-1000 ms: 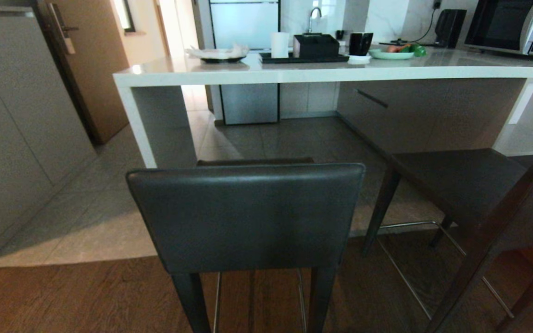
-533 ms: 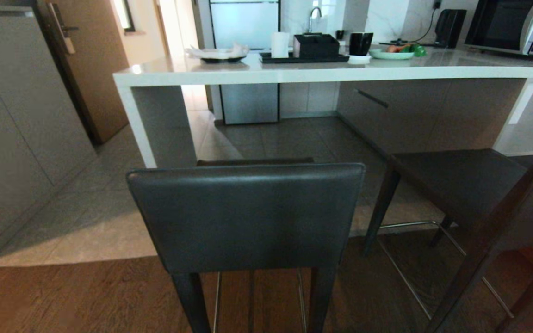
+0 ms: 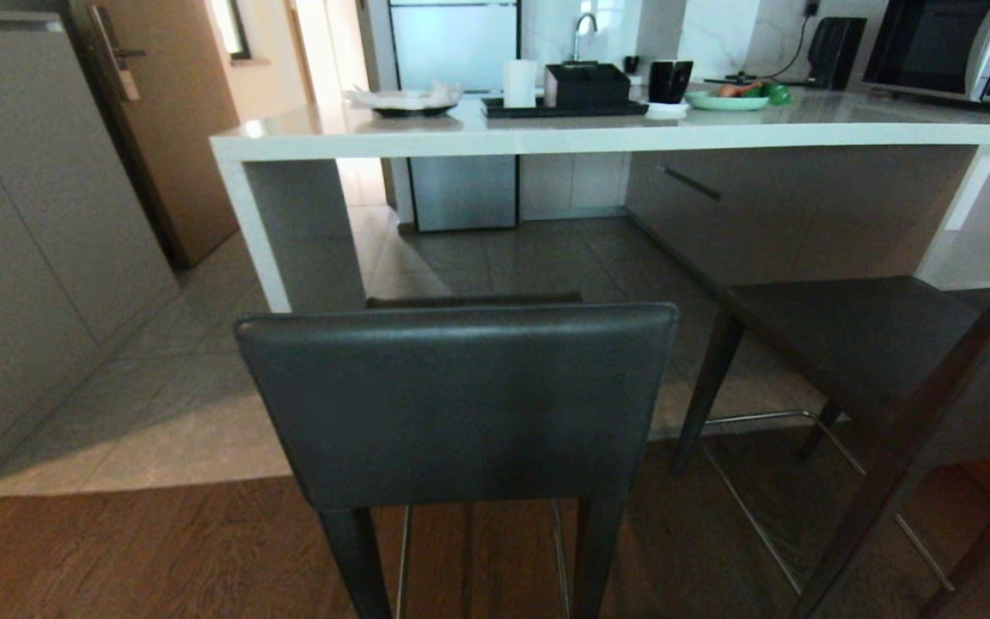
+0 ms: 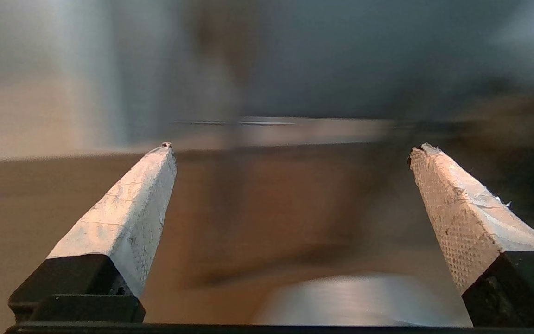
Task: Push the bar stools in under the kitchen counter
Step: Push the gray chair back under the dining table
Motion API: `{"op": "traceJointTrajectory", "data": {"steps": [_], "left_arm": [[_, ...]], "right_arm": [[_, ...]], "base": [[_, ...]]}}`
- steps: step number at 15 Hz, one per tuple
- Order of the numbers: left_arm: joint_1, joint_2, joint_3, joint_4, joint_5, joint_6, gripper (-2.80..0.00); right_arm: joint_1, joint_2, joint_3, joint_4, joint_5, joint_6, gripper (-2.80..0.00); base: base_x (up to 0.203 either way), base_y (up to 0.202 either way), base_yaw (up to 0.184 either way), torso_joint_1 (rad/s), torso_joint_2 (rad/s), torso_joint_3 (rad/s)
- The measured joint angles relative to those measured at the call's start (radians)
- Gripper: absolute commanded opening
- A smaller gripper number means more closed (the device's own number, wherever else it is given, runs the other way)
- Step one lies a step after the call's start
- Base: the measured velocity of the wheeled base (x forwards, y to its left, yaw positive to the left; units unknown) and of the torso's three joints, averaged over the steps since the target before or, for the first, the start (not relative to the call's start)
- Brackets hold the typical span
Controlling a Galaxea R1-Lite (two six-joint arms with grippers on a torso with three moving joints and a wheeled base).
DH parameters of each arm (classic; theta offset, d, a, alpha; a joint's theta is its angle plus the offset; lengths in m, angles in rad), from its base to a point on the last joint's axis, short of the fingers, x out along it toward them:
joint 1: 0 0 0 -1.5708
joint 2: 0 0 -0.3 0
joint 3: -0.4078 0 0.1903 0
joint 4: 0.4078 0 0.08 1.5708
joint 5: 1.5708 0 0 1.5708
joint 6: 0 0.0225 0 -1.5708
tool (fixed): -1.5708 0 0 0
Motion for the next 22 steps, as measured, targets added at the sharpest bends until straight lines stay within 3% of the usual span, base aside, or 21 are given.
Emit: {"op": "traceJointTrajectory", "data": {"steps": [2,3,9,11,15,22], "left_arm": [[0.0,-0.01,0.007,0.001,0.132,0.168,0.0],[0.0,-0.017,0.009,0.001,0.146,0.201,0.0],[-0.004,-0.034,-0.002,0.062,0.182,0.153,0.0],[-0.004,-0.034,-0.003,0.071,0.232,0.198,0.0],[-0.006,-0.035,-0.004,0.105,0.23,0.246,0.0],[-0.006,-0.035,-0.003,0.109,0.234,0.19,0.0]], "right_arm": [[0.0,-0.017,0.059,-0.072,-0.085,-0.049,0.0],[0.001,-0.021,0.07,-0.078,-0.092,-0.052,0.0],[0.002,-0.029,0.079,-0.072,-0.093,-0.051,0.0],[0.002,-0.029,0.08,-0.072,-0.095,-0.05,0.0],[0.002,-0.029,0.08,-0.072,-0.094,-0.046,0.0],[0.002,-0.029,0.08,-0.074,-0.102,0.021,0.0]], "base": [[0.0,0.0,0.0,0.0,0.0,0.0],[0.0,0.0,0.0,0.0,0.0,0.0],[0.0,0.0,0.0,0.0,0.0,0.0],[0.0,0.0,0.0,0.0,0.0,0.0],[0.0,0.0,0.0,0.0,0.0,0.0],[0.0,0.0,0.0,0.0,0.0,0.0]]}}
